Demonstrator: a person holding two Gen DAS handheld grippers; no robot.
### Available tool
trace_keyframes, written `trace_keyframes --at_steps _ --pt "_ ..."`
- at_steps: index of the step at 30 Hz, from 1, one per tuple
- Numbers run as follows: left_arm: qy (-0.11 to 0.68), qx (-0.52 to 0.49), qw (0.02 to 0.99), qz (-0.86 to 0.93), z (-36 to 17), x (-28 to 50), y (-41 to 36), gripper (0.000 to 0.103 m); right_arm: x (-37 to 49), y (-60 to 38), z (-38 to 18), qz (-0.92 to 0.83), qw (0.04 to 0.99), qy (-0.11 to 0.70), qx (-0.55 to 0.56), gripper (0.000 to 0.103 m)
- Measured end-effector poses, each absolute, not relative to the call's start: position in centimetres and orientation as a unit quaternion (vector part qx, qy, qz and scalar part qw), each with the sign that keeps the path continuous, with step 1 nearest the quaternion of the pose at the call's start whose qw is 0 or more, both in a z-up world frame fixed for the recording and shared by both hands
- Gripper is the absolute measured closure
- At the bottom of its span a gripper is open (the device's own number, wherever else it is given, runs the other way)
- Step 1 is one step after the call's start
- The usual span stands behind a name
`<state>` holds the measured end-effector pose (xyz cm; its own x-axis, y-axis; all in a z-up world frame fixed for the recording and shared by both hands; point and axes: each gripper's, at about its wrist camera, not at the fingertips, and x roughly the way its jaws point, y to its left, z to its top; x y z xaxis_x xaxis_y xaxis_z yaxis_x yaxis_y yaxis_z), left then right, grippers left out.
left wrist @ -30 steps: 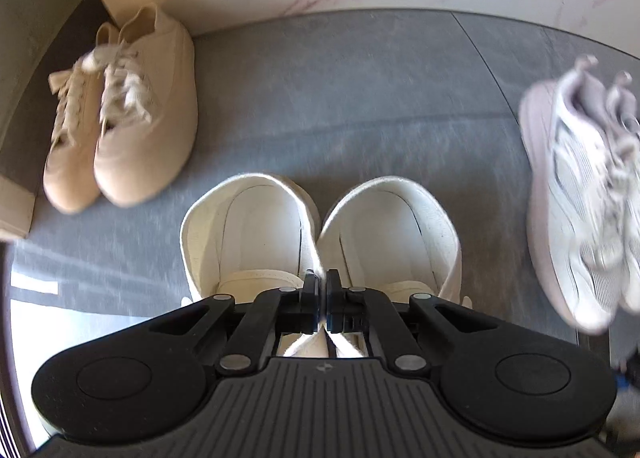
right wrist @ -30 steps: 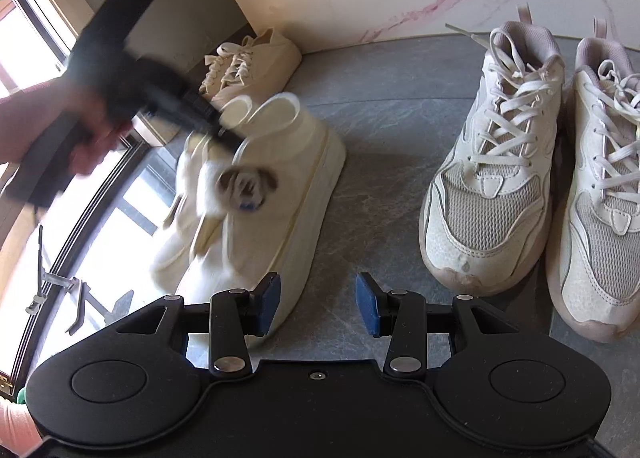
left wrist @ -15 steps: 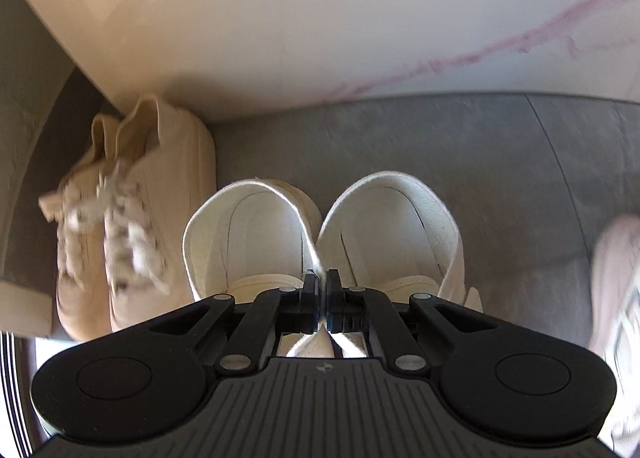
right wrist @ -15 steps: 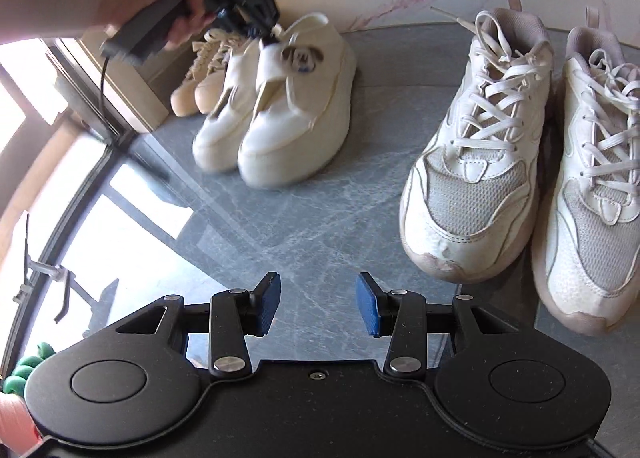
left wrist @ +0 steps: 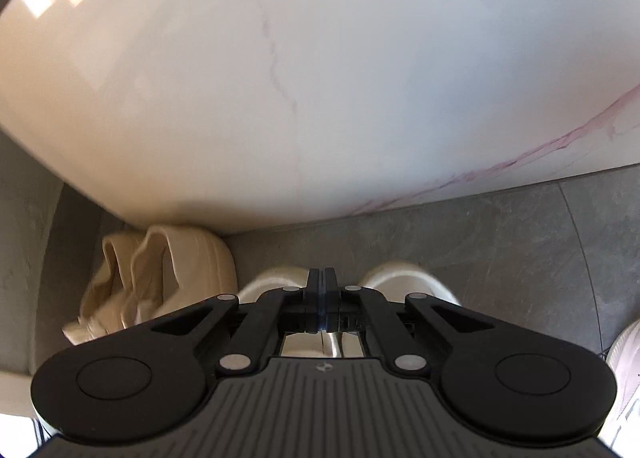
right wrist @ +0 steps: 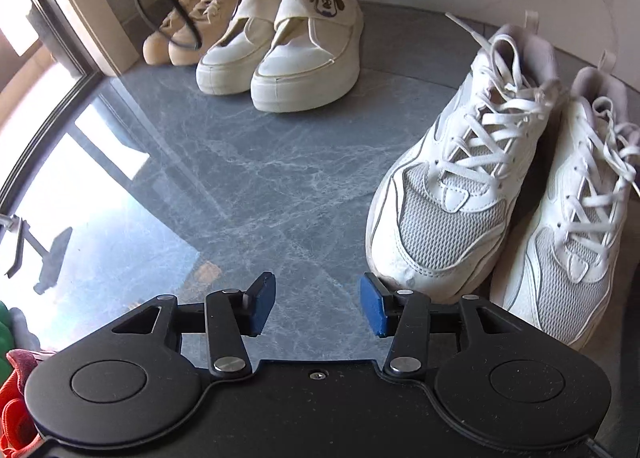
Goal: Organize scattered shoes
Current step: 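Carry the cream velcro pair with the left gripper beside the beige sneakers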
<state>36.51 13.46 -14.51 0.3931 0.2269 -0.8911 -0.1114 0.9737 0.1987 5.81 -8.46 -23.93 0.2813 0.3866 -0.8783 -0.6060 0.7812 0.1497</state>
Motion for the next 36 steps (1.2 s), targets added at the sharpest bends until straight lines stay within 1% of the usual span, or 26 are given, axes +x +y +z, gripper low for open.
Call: trace_keyframes --at_steps 7,10,12,13,14,19,21,24,26,27,28,29,33,36 --pt "0.579 0.038 0.811 0.069 -15.5 34.7 13.0 0.103 5.7 -8.2 -24.8 0.309 0.787 0.522 -0.116 0.057" --pt "0.591 0.020 0.803 0.071 -16.1 33.8 13.0 0.099 5.7 -8.0 -25.0 0.304 0.784 0.527 -0.123 0.056" --pt "0.602 0.012 0.795 0.070 -16.5 33.4 13.1 0.093 5.8 -7.8 -25.3 0.300 0.784 0.529 -0.126 0.056" --pt "0.607 0.009 0.792 0.069 -16.7 33.2 13.1 0.089 5.8 -7.9 -25.2 0.301 0.784 0.529 -0.125 0.056" --pt "0.608 0.013 0.791 0.072 -16.7 33.1 13.0 0.088 5.8 -8.0 -25.0 0.301 0.784 0.529 -0.125 0.055" --pt "0.613 -0.005 0.787 0.073 -17.1 33.1 13.3 0.087 5.8 -7.9 -24.8 0.303 0.782 0.529 -0.130 0.054" --pt "0.615 -0.006 0.785 0.072 -17.4 33.3 13.0 0.083 5.7 -7.9 -24.8 0.304 0.781 0.530 -0.129 0.054" --pt "0.626 -0.013 0.775 0.084 -18.5 33.8 13.0 0.082 5.5 -7.7 -24.9 0.310 0.778 0.531 -0.128 0.054" --pt "0.636 -0.018 0.766 0.095 -19.4 34.1 13.1 0.082 5.4 -7.8 -24.9 0.313 0.778 0.530 -0.127 0.054" --pt "0.635 -0.017 0.766 0.098 -19.6 34.1 13.0 0.086 5.4 -7.8 -24.7 0.313 0.779 0.529 -0.126 0.054" --pt "0.631 -0.003 0.769 0.102 -19.7 34.1 12.8 0.100 5.4 -7.8 -24.6 0.314 0.780 0.526 -0.124 0.054" --pt "0.626 0.010 0.773 0.105 -19.8 34.2 12.6 0.102 5.4 -7.9 -24.5 0.314 0.782 0.524 -0.123 0.054" --pt "0.611 0.046 0.784 0.103 -19.8 34.3 11.7 0.102 5.9 -8.3 -24.4 0.307 0.785 0.526 -0.115 0.054" --pt "0.601 0.051 0.791 0.107 -19.5 35.0 11.6 0.102 6.1 -8.5 -24.5 0.306 0.783 0.528 -0.118 0.054"
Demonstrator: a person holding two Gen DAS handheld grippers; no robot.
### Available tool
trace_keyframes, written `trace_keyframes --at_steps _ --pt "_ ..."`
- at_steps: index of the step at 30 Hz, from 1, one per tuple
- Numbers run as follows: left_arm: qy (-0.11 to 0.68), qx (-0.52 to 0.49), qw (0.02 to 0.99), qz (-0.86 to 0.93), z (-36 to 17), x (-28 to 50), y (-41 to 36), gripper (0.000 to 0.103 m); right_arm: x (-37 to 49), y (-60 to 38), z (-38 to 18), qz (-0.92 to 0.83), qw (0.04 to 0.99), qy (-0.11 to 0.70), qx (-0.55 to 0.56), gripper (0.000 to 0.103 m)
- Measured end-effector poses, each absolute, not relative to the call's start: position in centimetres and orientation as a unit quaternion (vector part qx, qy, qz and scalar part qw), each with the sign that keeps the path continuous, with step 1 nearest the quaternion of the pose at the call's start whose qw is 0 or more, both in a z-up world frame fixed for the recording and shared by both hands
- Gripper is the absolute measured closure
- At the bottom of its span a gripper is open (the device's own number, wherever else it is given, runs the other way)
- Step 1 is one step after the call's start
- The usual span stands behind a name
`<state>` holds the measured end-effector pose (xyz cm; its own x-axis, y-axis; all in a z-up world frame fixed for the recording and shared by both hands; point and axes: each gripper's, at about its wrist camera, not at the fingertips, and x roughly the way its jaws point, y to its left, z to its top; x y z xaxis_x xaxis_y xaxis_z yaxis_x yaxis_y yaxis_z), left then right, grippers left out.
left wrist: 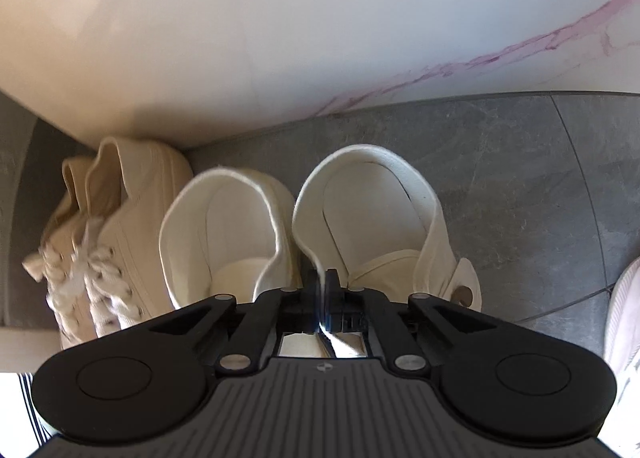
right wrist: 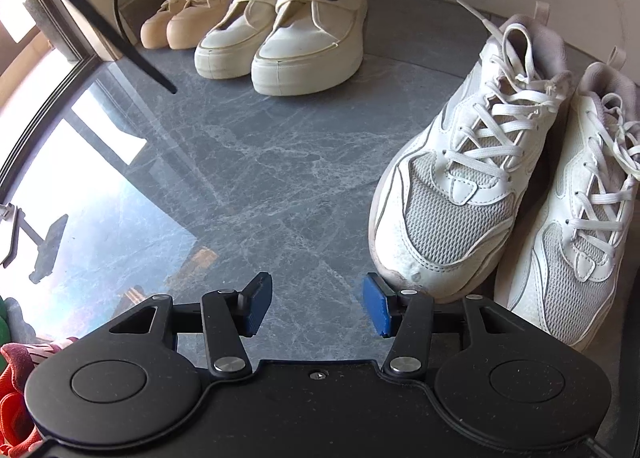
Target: Organize scattered shoes
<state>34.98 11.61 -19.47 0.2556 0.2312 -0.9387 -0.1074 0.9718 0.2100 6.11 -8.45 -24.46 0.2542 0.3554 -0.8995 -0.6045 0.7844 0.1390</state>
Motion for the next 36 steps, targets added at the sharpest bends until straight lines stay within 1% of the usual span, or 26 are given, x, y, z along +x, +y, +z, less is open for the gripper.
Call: trace_keyframes --at_steps 5,11,15,16,17,18,20,24,27,30,33,36 --pt "0.595 0.061 0.794 0.111 -19.0 36.7 11.5 0.102 6.6 -7.5 -24.4 0.299 0.768 0.547 -0.148 0.054" --pt "0.606 0.059 0.781 0.143 -20.0 37.5 12.0 0.102 6.2 -6.5 -23.6 0.311 0.761 0.538 -0.187 0.054" --pt "0.609 0.047 0.779 0.143 -19.4 37.6 12.0 0.096 6.3 -6.5 -23.6 0.314 0.759 0.538 -0.188 0.053" --pt "0.609 0.050 0.780 0.136 -18.9 37.5 11.7 0.091 6.3 -6.6 -23.6 0.313 0.759 0.540 -0.187 0.053" --pt "0.605 0.058 0.784 0.125 -18.4 37.1 11.4 0.083 6.3 -6.7 -23.6 0.312 0.758 0.542 -0.184 0.053" --pt "0.596 0.063 0.791 0.117 -17.6 36.4 11.1 0.078 6.5 -6.7 -23.6 0.313 0.759 0.542 -0.182 0.053" --pt "0.581 0.071 0.804 0.105 -16.3 34.7 10.6 0.059 6.7 -6.6 -23.7 0.313 0.760 0.541 -0.180 0.053" --pt "0.560 0.080 0.819 0.098 -15.2 30.5 10.4 0.058 6.7 -6.7 -23.2 0.315 0.766 0.532 -0.175 0.053" --pt "0.574 0.072 0.810 0.092 -15.9 28.6 10.9 0.058 6.9 -7.0 -22.7 0.313 0.766 0.533 -0.176 0.053" --pt "0.583 0.066 0.803 0.103 -17.1 26.8 11.4 0.058 6.9 -7.6 -22.4 0.311 0.764 0.535 -0.180 0.053" --pt "0.597 0.030 0.794 0.113 -18.7 25.9 12.1 0.058 7.0 -8.2 -21.5 0.308 0.765 0.533 -0.189 0.053" --pt "0.591 0.023 0.797 0.122 -19.9 24.8 12.1 0.058 7.1 -8.8 -20.9 0.304 0.767 0.530 -0.195 0.053"
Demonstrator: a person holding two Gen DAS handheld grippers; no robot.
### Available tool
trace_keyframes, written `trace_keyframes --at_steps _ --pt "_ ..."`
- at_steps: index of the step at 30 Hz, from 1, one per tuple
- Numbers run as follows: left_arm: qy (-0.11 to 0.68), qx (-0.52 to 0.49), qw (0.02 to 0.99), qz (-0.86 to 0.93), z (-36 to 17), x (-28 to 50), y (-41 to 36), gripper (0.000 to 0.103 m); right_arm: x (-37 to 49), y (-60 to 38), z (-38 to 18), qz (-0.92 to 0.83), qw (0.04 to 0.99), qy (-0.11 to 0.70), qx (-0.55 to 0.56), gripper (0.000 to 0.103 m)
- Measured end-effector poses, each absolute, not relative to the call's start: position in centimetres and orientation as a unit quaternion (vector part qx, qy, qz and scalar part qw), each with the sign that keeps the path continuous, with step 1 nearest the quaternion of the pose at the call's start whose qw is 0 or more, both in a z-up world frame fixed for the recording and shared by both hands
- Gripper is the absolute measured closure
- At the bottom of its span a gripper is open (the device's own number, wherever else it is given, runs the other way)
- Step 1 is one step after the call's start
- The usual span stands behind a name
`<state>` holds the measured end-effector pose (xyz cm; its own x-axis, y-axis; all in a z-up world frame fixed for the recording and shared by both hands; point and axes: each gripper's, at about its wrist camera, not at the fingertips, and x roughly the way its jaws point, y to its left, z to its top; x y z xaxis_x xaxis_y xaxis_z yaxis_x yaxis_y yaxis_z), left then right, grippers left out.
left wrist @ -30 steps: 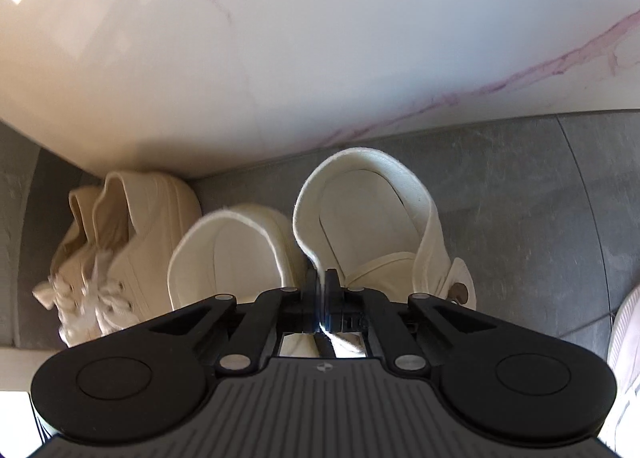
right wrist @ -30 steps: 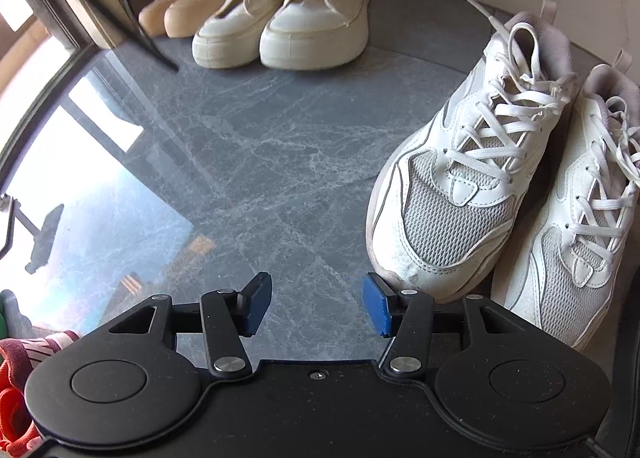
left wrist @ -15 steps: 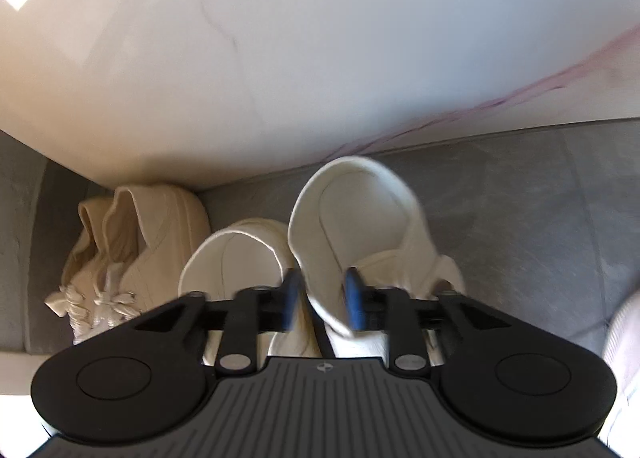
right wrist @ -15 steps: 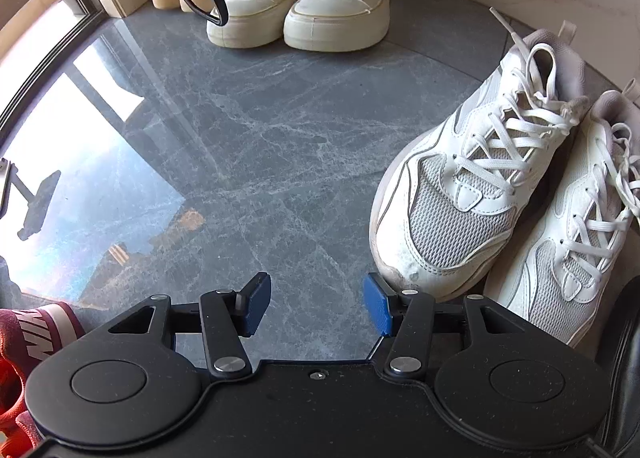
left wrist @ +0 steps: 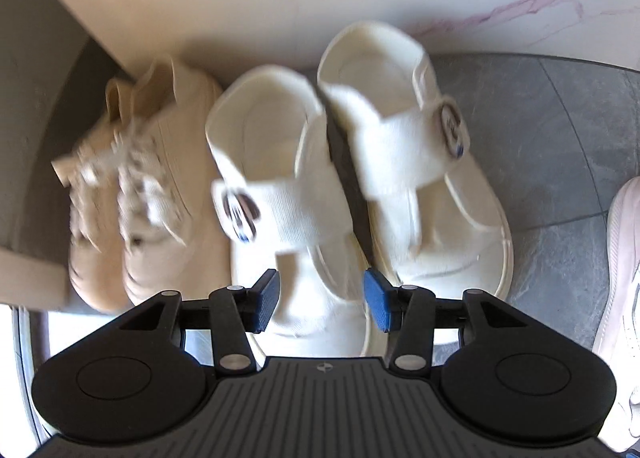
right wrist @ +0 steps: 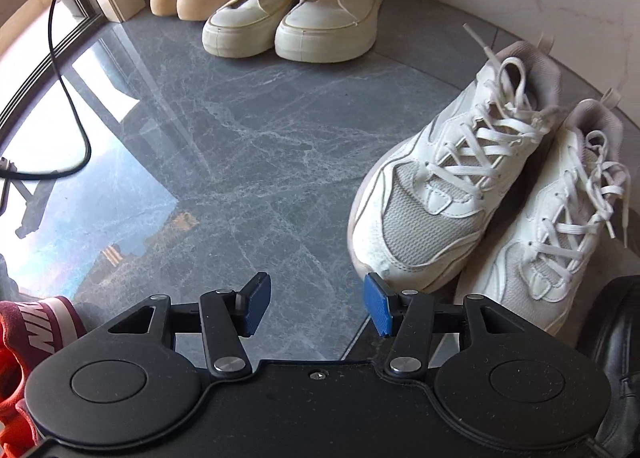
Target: Organize scattered shoes
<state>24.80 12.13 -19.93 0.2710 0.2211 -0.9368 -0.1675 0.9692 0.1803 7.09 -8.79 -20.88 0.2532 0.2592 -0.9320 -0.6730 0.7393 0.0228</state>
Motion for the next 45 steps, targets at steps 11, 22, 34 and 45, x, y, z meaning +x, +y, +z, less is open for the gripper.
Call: trace_keyframes --at_steps 11,22,34,45 --pt "0.562 0.019 0.819 0.116 -20.6 26.7 12.3 0.090 7.2 -6.8 -22.8 0.312 0.756 0.540 -0.199 0.053" --pt "0.549 0.044 0.828 0.110 -21.2 30.0 13.3 0.090 7.5 -6.6 -23.8 0.308 0.755 0.541 -0.204 0.053" --pt "0.552 0.057 0.824 0.113 -20.4 29.2 12.1 0.085 6.7 -8.1 -21.9 0.305 0.758 0.544 -0.194 0.053" --pt "0.545 0.053 0.836 -0.028 -18.5 23.3 4.2 0.081 6.6 -8.8 -21.3 0.303 0.767 0.535 -0.183 0.053"
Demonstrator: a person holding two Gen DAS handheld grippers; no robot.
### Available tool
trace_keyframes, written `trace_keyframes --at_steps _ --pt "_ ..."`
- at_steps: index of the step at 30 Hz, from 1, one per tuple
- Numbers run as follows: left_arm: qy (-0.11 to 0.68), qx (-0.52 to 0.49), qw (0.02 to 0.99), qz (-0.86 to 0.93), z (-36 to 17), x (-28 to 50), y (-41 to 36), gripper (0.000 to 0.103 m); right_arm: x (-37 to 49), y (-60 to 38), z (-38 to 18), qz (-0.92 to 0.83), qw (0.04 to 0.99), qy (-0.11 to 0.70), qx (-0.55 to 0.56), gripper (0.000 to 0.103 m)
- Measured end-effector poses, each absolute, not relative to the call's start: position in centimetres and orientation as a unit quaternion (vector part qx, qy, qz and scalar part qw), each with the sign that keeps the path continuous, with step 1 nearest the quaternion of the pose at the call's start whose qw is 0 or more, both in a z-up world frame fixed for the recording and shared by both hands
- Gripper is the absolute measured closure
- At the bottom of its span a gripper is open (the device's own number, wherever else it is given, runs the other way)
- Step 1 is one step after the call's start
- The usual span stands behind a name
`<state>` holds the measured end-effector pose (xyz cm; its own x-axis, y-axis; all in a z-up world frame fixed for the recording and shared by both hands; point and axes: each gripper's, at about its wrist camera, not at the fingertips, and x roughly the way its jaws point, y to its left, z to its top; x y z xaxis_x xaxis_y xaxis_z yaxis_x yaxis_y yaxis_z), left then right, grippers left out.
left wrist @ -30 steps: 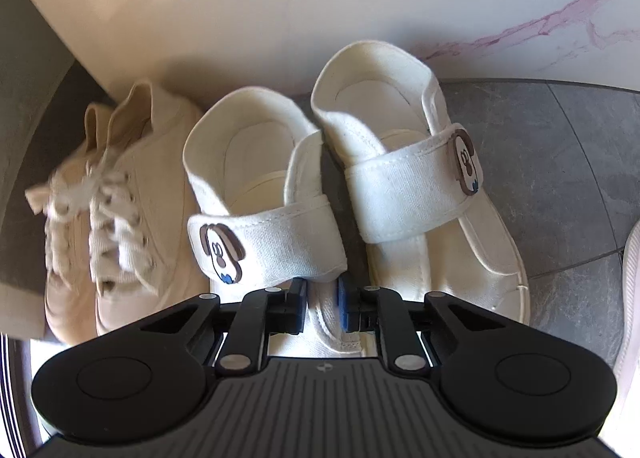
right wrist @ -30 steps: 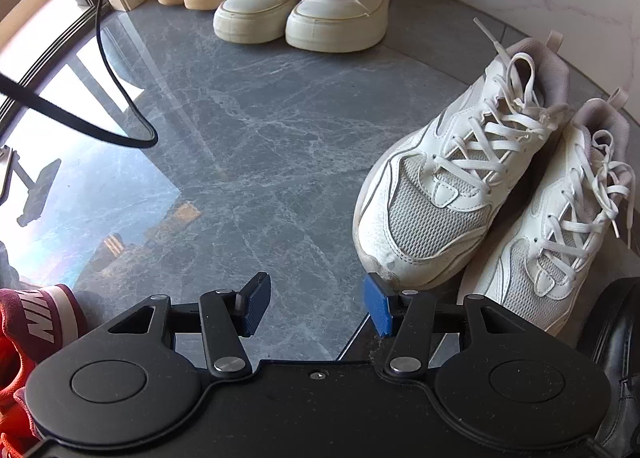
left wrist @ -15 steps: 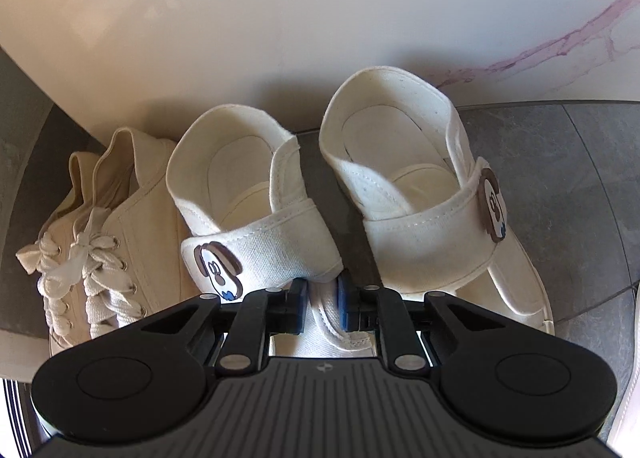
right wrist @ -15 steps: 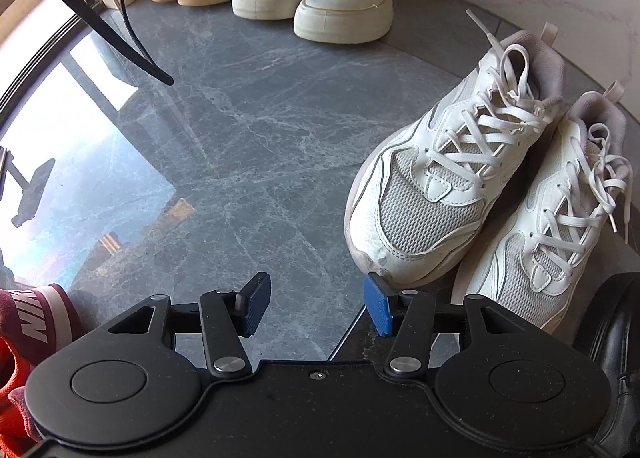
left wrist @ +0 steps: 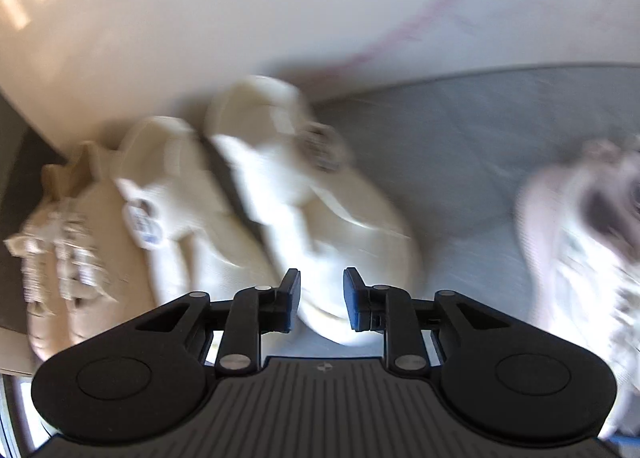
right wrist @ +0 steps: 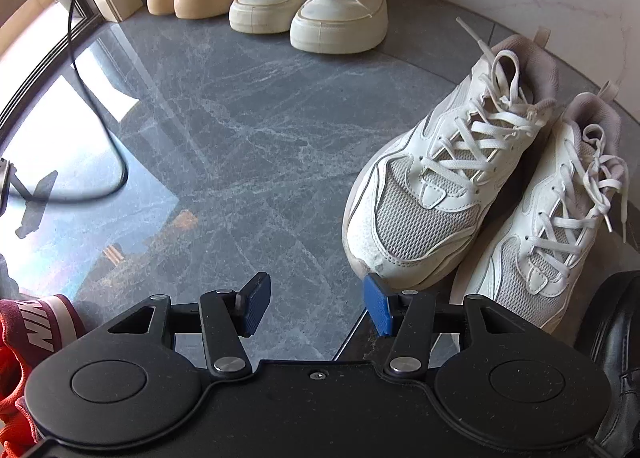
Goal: Organize scattered shoes
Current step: 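Move both grippers toward the white chunky sneakers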
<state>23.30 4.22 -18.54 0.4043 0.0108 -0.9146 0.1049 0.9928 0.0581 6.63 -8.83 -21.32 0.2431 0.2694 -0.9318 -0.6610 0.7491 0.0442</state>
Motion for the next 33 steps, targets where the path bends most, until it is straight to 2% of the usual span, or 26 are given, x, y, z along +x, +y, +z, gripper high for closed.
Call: trace_keyframes --at_steps 6,13,17,20,28,29,31,33 --pt "0.578 0.022 0.815 -0.033 -21.6 22.5 1.7 0.081 6.4 -9.3 -21.1 0.298 0.771 0.534 -0.176 0.053" --pt "0.583 -0.005 0.812 0.004 -23.6 23.6 2.6 0.082 6.5 -10.0 -21.5 0.294 0.771 0.537 -0.175 0.053" --pt "0.581 -0.004 0.813 0.024 -23.8 23.6 3.1 0.103 6.7 -10.2 -21.5 0.295 0.771 0.537 -0.173 0.053" --pt "0.582 -0.025 0.812 0.030 -23.4 23.4 3.8 0.102 6.6 -10.4 -21.4 0.295 0.772 0.536 -0.174 0.053" --pt "0.573 0.019 0.817 0.057 -22.1 23.2 3.7 0.102 6.8 -11.8 -22.0 0.283 0.774 0.540 -0.172 0.053" --pt "0.570 0.026 0.818 0.066 -22.0 23.2 4.0 0.100 6.7 -12.0 -22.2 0.283 0.774 0.540 -0.172 0.053" --pt "0.568 0.036 0.818 0.082 -21.8 23.1 4.5 0.087 6.6 -12.3 -22.5 0.282 0.775 0.539 -0.170 0.053" --pt "0.569 0.047 0.815 0.096 -21.6 23.0 5.0 0.092 6.6 -12.5 -22.5 0.282 0.778 0.536 -0.168 0.053"
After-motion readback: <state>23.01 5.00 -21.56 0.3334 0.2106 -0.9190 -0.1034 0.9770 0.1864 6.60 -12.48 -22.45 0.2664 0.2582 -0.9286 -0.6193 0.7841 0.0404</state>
